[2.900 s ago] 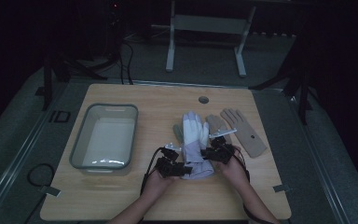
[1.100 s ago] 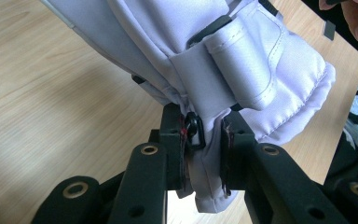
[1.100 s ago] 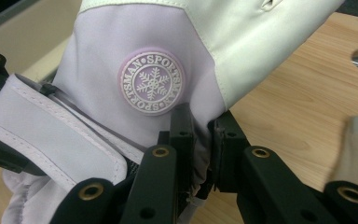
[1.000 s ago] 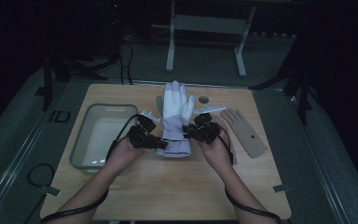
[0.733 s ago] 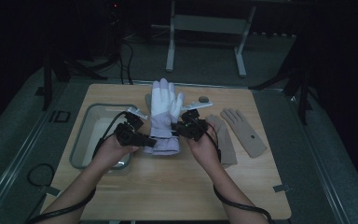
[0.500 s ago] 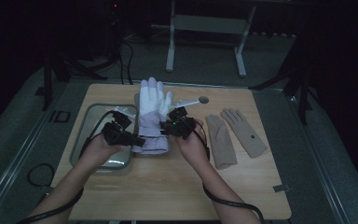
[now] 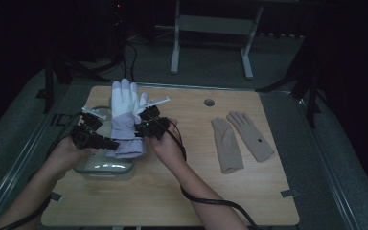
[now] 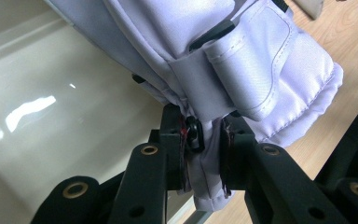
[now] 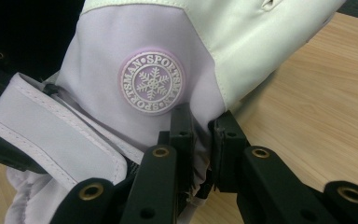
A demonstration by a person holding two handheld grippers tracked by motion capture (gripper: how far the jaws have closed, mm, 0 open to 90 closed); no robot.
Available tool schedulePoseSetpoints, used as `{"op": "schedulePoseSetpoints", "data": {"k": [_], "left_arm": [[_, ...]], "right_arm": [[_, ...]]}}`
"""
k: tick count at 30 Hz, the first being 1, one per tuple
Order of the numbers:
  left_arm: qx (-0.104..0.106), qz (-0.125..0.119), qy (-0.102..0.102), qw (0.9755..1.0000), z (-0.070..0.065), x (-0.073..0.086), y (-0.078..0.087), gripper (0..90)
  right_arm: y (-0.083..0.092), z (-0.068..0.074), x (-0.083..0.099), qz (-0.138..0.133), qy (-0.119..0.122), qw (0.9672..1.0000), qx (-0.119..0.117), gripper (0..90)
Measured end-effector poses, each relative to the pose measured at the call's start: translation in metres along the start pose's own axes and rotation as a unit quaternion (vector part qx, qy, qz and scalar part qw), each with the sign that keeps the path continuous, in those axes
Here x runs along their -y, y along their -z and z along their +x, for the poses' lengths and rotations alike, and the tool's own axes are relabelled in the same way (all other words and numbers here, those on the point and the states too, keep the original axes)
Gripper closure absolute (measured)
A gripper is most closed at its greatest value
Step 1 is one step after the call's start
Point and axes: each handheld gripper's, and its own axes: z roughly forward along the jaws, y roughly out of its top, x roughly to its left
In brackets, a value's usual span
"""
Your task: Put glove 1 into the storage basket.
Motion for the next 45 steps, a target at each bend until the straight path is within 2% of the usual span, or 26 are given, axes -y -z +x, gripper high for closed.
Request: {"op": "schedulePoseSetpoints", "data": {"k": [6,7,8,11,16,22,25,27,29,33,36,41,45], "left_arm": [[0.004,0.018,0.014,0.9997,0.021,0.017,0.012,74.8],[0.004,0.018,0.014,0.9997,0.021,0.017,0.012,74.8],[0.008,0.021,0.017,0.9996,0.025,0.020,0.014,74.8],[0.010,0.021,0.022,0.9995,0.036,0.028,0.015,74.8],[0.013,0.027,0.028,0.9992,0.041,0.034,0.007,74.8],[0.024,0.062,0.034,0.9972,0.053,0.043,-0.012,74.8],[0.028,0.065,0.042,0.9967,0.055,0.046,-0.016,74.7],[0.031,0.069,0.045,0.9961,0.056,0.049,-0.021,74.6],[0.041,0.077,0.056,0.9945,0.061,0.053,-0.028,74.4],[0.047,0.082,0.064,0.9935,0.064,0.058,-0.033,73.6],[0.033,0.087,0.059,0.9939,0.060,0.057,-0.034,71.4],[-0.001,0.107,0.042,0.9934,0.053,0.054,-0.041,59.9],[-0.020,0.103,0.041,0.9937,0.048,0.054,-0.044,54.3]], "right_arm": [[-0.022,0.019,-0.007,0.010,0.000,0.9998,-0.015,80.8],[-0.022,0.019,-0.007,0.010,0.000,0.9998,-0.015,80.8],[-0.030,0.027,-0.008,0.013,0.004,0.9998,-0.016,80.8],[-0.036,0.033,-0.009,0.016,0.003,0.9998,-0.015,80.8],[-0.047,0.035,-0.006,0.025,-0.004,0.9996,-0.014,80.9],[-0.067,0.037,0.008,0.053,-0.009,0.9985,-0.007,80.9],[-0.071,0.037,0.012,0.061,-0.010,0.9981,-0.006,80.8],[-0.077,0.038,0.016,0.074,-0.013,0.9972,-0.003,80.8],[-0.081,0.037,0.018,0.088,-0.015,0.9960,-0.004,80.8],[-0.088,0.039,0.022,0.106,-0.017,0.9942,-0.002,80.7],[-0.089,0.039,0.021,0.112,-0.015,0.9936,0.000,79.8],[-0.091,0.037,0.021,0.121,-0.023,0.9924,0.001,73.6],[-0.095,0.035,0.022,0.139,-0.018,0.9901,0.003,67.1]]}}
